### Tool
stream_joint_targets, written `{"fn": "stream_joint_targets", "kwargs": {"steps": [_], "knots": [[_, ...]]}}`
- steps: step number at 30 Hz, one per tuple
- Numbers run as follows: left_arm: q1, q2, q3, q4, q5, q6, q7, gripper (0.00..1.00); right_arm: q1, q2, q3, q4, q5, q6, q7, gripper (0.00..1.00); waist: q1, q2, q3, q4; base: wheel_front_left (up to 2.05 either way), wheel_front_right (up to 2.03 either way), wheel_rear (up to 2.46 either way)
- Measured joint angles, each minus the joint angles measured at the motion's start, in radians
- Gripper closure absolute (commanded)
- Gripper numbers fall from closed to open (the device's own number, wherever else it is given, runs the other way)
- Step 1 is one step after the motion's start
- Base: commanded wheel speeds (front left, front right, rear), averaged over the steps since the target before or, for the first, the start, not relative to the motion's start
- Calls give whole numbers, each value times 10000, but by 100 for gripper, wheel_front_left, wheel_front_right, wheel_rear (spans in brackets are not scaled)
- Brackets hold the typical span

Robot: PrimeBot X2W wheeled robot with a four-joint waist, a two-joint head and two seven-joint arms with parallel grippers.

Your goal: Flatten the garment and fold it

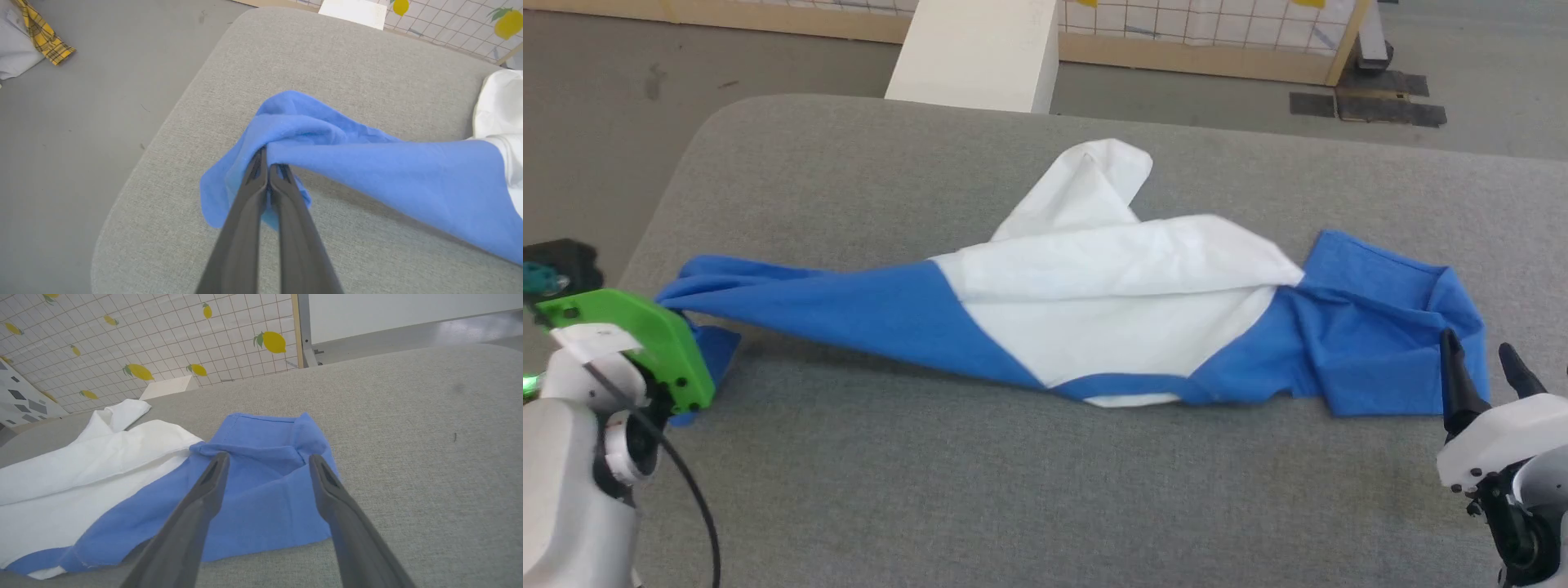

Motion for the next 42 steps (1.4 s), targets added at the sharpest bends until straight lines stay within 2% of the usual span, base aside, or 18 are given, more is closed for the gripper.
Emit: {"fn": "stream_joint_targets", "kwargs": {"steps": [8, 9, 10, 11, 15, 19, 22, 26, 30, 37, 42], "knots": [[941, -12, 527, 825, -182, 669, -46, 100, -43, 0, 263, 71, 0, 0, 0, 0, 0, 0, 65, -183, 0, 0, 0], [1058, -115, 571, 970, -247, 688, -128, 89, -44, 0, 272, 71, 0, 0, 0, 0, 0, 0, 92, -227, 0, 0, 0], [1146, -242, 633, 1110, -372, 690, -180, 89, -44, 0, 272, 71, 0, 0, 0, 0, 0, 0, 124, -264, 0, 0, 0], [1203, -376, 702, 1212, -518, 694, -328, 0, -43, 0, 270, 75, 0, 0, 0, 0, 0, 0, 155, -293, 0, 0, 0], [1194, -650, 934, 1294, -775, 637, -917, 0, -41, -2, 244, 119, 0, 0, 0, 0, 0, 0, 175, -321, 0, 0, 0], [1073, -746, 1532, 571, -1231, 372, -1866, 0, -22, 0, 153, 134, 0, 0, 13, 0, 0, 0, 32, -261, 0, 0, 0], [1094, -865, 1841, -466, -1329, -100, -3204, 0, 15, 0, 59, 117, 0, 0, 205, 0, 0, 0, -107, -209, 0, 0, 0], [1595, -1147, 1701, -1459, -702, -786, -5565, 0, 241, 0, -163, 132, -107, 0, 1062, 0, 0, 0, -253, -140, 0, 0, 0], [2485, -1728, 1290, -1549, -207, -1081, -7118, 0, 380, -2, -343, 222, -368, 0, 2222, 0, 0, 0, -348, -106, 0, 0, 0], [3018, -2529, 895, -1354, 142, -1264, -7612, 0, 51, 8, -460, 234, -1258, 0, 3881, 0, 0, 0, -189, -115, 0, 0, 0], [2977, -2729, 773, -1321, 240, -1398, -7655, 0, -1090, -4, -1012, 445, -2485, 0, 4533, 0, 0, 0, 61, -40, 0, 0, 0]]}}
